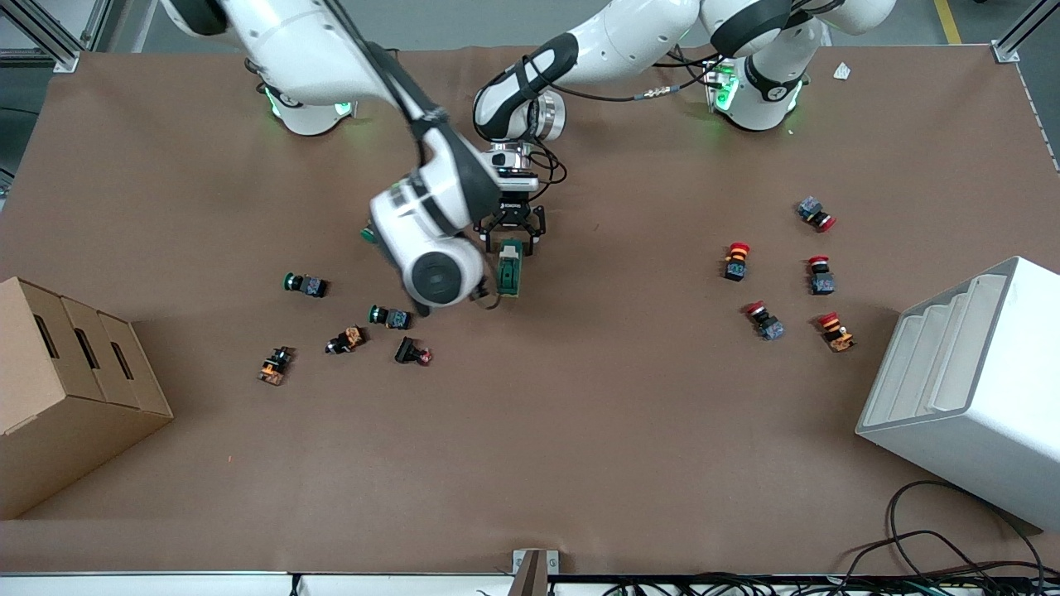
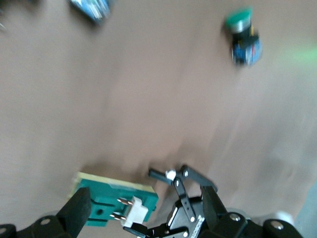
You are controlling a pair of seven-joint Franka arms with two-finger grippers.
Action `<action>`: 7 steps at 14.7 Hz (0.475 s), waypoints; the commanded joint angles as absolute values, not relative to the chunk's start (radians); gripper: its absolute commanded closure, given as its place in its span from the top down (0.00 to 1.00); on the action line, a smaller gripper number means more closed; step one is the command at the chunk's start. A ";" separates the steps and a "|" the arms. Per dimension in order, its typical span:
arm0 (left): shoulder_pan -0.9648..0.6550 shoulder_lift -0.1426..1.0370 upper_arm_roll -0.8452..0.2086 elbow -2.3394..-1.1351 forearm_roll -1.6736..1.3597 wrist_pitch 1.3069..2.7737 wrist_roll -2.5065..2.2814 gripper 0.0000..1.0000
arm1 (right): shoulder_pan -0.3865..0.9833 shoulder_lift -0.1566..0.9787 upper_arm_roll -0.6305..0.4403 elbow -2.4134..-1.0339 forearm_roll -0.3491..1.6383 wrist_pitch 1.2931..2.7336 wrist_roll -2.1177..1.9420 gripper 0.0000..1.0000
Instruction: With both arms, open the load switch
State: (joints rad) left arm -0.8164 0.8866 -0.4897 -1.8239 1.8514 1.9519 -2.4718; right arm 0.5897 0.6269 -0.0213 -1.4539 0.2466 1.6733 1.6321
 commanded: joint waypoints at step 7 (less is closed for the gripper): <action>-0.804 0.804 -0.497 -1.772 1.630 1.956 -2.225 0.99 | 0.296 0.433 -0.006 -1.482 0.074 1.641 0.725 1.00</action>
